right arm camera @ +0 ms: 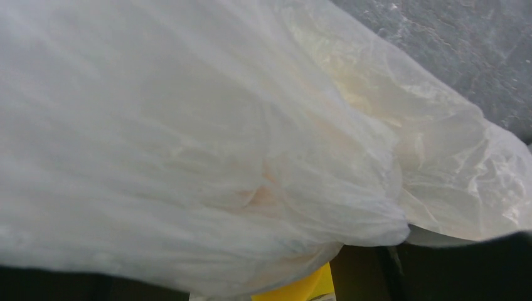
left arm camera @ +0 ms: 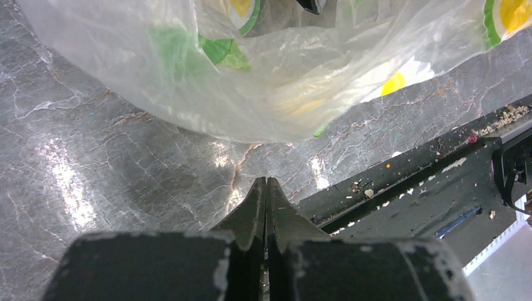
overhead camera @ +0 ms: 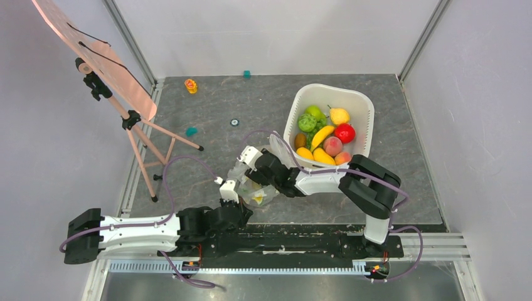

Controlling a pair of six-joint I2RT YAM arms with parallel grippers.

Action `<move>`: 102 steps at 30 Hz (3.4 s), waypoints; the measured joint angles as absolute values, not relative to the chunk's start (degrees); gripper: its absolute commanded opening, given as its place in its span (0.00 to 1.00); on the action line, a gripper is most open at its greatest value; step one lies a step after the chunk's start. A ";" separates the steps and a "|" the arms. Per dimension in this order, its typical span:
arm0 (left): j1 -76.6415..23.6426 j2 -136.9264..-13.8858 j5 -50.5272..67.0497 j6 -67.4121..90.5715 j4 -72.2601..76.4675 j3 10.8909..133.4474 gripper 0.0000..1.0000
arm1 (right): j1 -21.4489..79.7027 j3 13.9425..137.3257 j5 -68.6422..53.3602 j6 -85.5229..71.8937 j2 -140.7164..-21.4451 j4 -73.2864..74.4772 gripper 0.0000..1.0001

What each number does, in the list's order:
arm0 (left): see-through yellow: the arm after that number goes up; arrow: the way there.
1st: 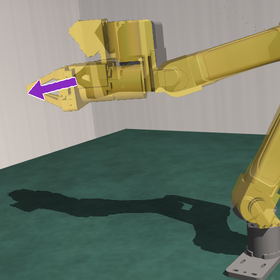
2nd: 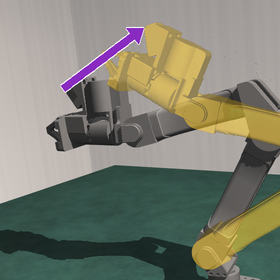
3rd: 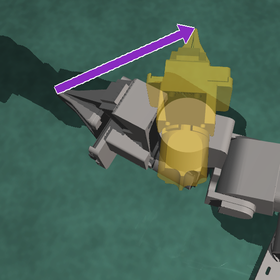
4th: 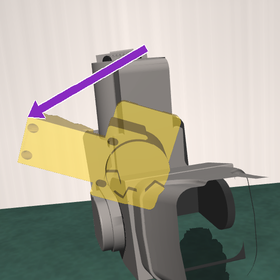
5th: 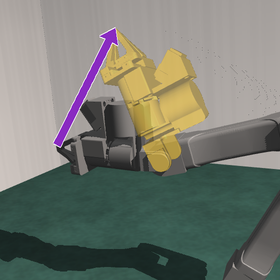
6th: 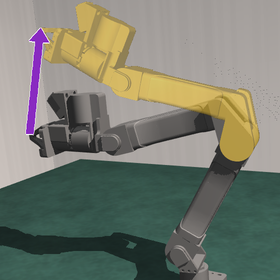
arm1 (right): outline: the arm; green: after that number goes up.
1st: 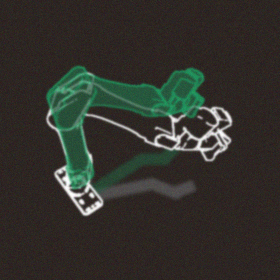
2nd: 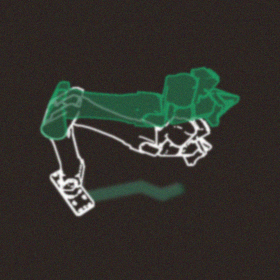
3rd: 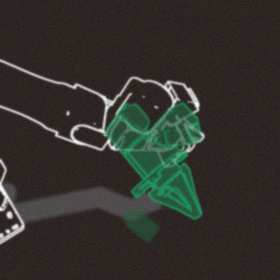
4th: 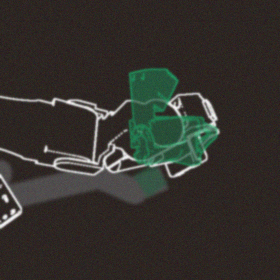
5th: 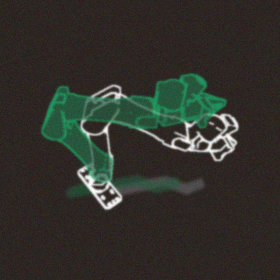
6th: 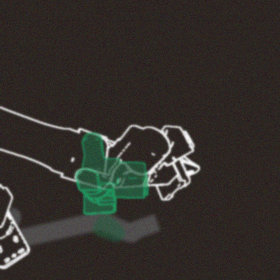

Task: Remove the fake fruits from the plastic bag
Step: Take out the fake fruit from the plastic bag, then place the fake fruit in the bin.

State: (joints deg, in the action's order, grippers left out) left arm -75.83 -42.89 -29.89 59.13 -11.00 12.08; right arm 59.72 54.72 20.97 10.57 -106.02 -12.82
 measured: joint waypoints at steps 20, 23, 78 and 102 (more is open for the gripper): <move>-75.83 -30.76 -26.92 55.96 -14.61 13.87 0.02 | 61.69 46.89 8.69 2.35 -86.56 -5.34 0.34; -75.83 -27.33 -25.32 53.45 -14.46 15.84 0.02 | 61.76 45.80 8.14 1.48 -83.68 -5.52 0.34; -75.83 -30.39 -29.26 52.27 -31.42 22.28 0.27 | 39.48 65.87 15.70 -8.97 -67.33 27.90 0.45; -75.83 -43.07 -28.23 39.31 -34.30 46.26 0.37 | 18.44 61.23 14.96 -3.55 -89.52 17.39 0.61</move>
